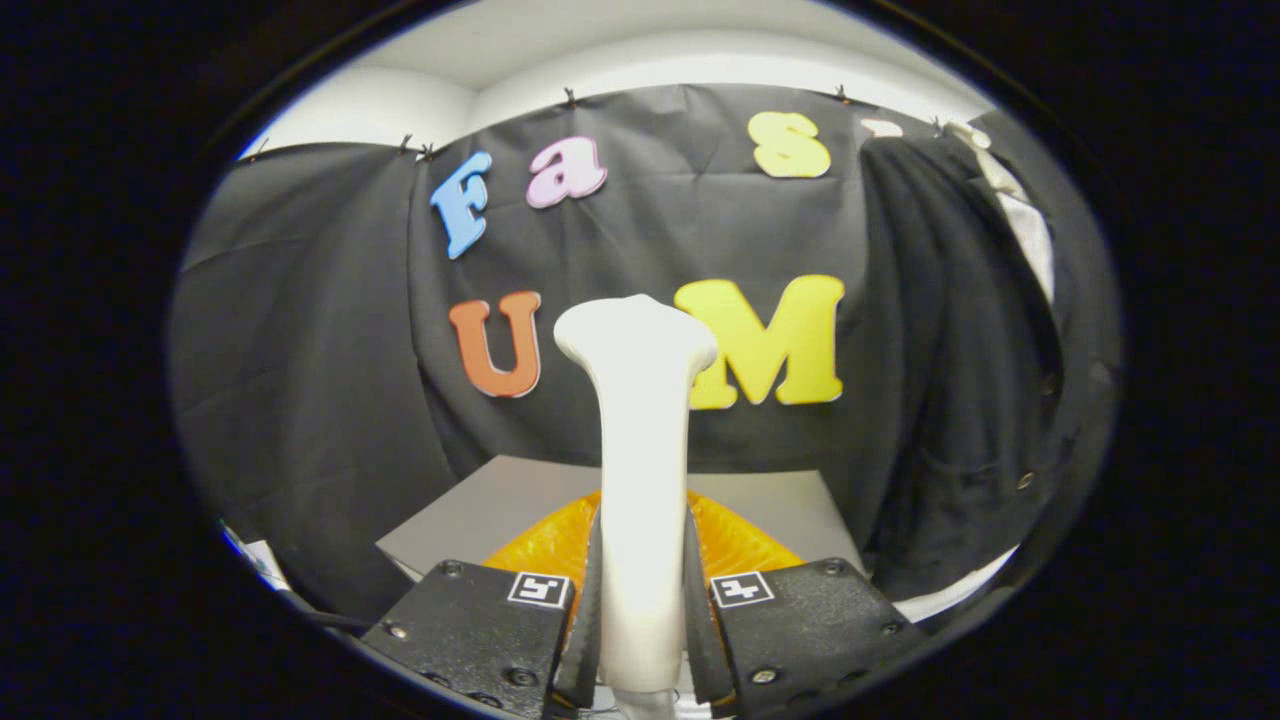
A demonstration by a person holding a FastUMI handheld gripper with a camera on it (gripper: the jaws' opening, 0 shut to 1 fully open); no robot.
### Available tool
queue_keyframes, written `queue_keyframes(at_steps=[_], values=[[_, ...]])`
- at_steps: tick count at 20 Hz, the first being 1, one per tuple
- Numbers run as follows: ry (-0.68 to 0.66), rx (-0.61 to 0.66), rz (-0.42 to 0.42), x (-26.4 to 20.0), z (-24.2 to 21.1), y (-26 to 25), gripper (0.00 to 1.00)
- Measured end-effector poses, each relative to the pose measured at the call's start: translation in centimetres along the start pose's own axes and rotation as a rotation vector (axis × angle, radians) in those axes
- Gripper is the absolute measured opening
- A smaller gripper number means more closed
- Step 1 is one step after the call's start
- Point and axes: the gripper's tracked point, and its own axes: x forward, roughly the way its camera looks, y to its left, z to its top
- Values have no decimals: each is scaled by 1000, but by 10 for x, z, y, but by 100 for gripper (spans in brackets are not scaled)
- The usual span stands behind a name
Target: Iron the clothes twice with a garment steamer, once on the left side and once on the right side.
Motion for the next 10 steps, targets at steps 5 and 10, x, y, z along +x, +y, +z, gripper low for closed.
queue_keyframes(at_steps=[5,10], values=[[-120,15,-141,-68,50,-86,38],[-205,-14,-273,-118,89,-161,38]])
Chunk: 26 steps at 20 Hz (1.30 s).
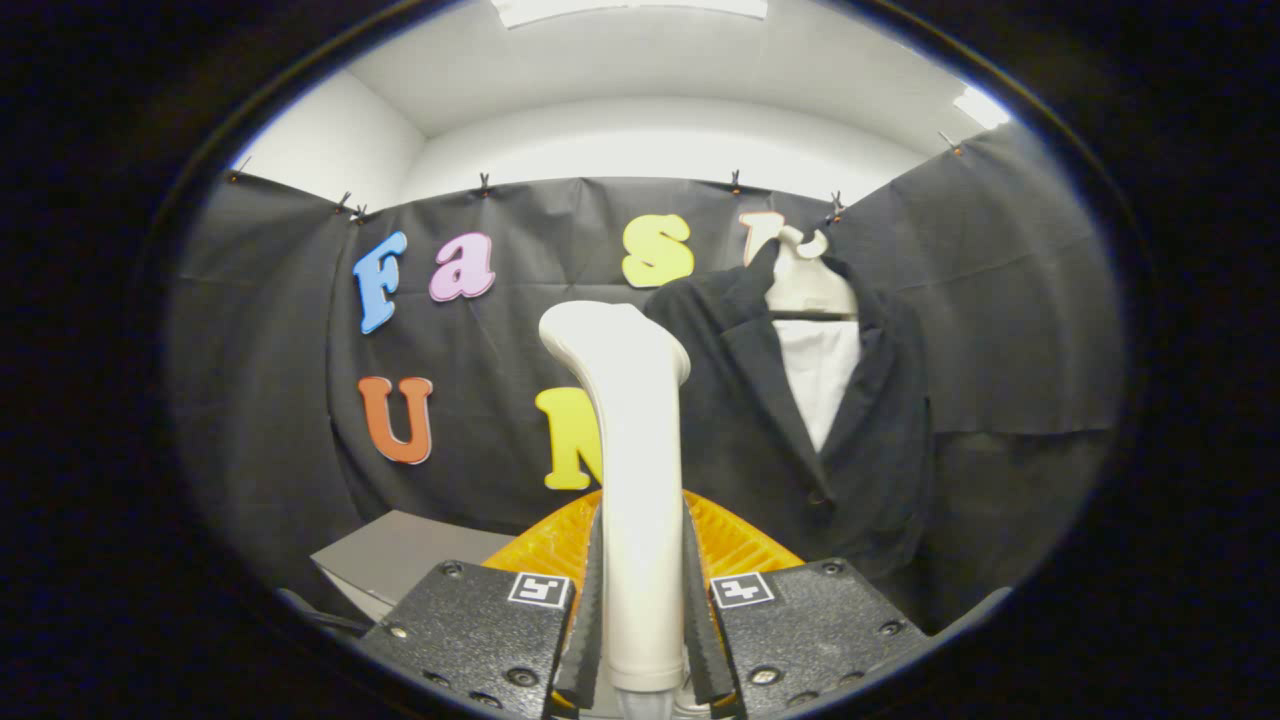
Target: Iron the clothes twice with a garment steamer, once on the left side and once on the right side.
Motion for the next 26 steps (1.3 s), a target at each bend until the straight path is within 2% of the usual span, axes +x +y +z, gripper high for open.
queue_keyframes(at_steps=[4,10,15,20,26], values=[[-18,-3,-80,13,15,-49,38],[-26,-46,-79,60,23,-75,38],[5,-82,-76,86,7,-86,38],[18,-130,-87,86,-12,-91,38],[84,-120,-91,78,-42,-99,38]])
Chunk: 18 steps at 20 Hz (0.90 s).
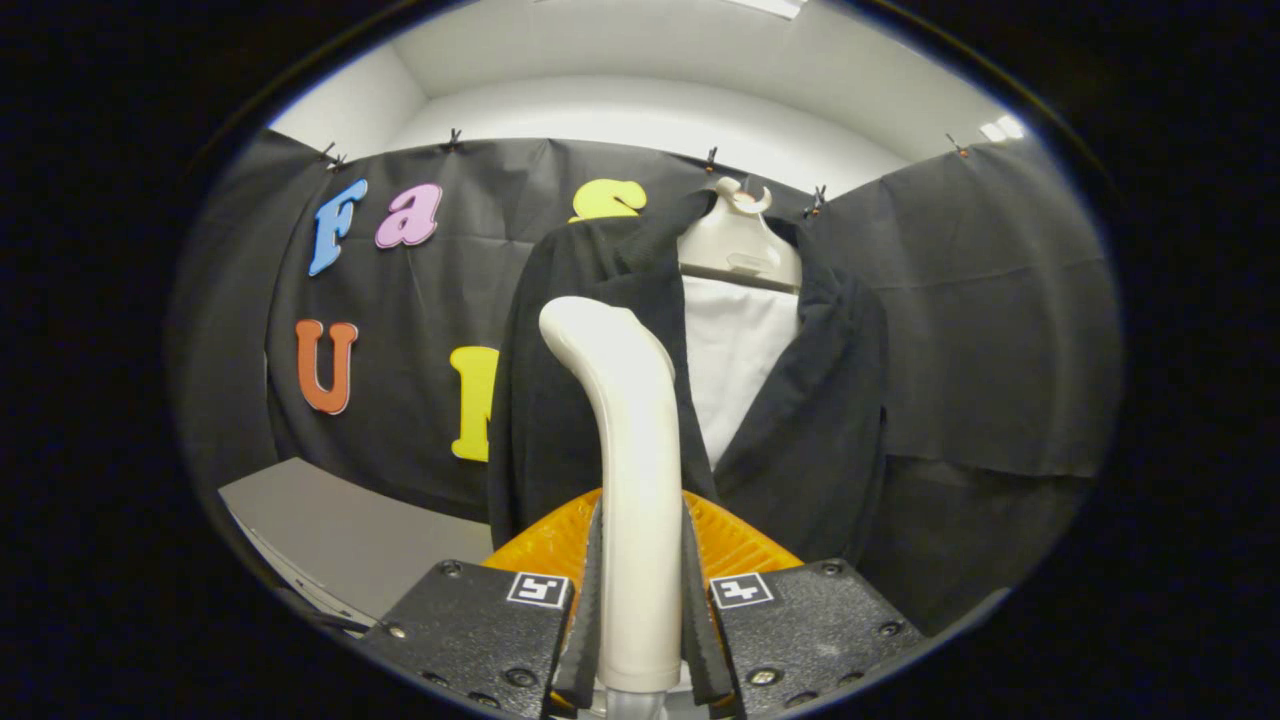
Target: Iron the clothes twice with a garment steamer, once on the left side and once on the right side.
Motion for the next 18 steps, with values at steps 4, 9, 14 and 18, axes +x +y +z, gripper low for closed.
queue_keyframes(at_steps=[4,9,14,18], values=[[50,9,-11,-4,-25,-4,38],[110,21,-26,-10,-57,-9,38],[167,12,-23,-16,-90,-4,38],[240,24,-24,-13,-123,-4,38]])
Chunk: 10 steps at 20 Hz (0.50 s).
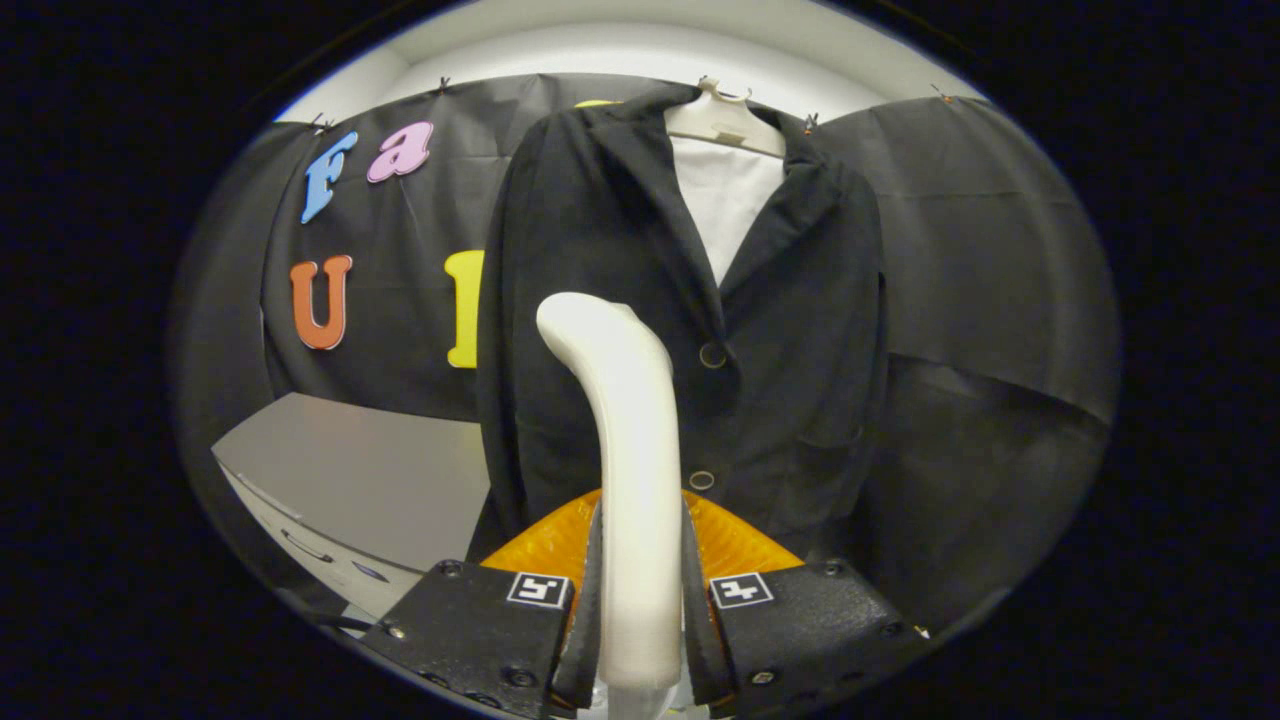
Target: Iron the clothes twice with a garment steamer, once on the left side and once on the right side.
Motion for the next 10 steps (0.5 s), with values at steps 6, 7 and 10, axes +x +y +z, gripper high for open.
queue_keyframes(at_steps=[6,7,10], values=[[70,2,-8,9,-37,-6,38],[81,-1,-8,9,-43,-7,38],[119,0,-4,13,-62,-7,38]])
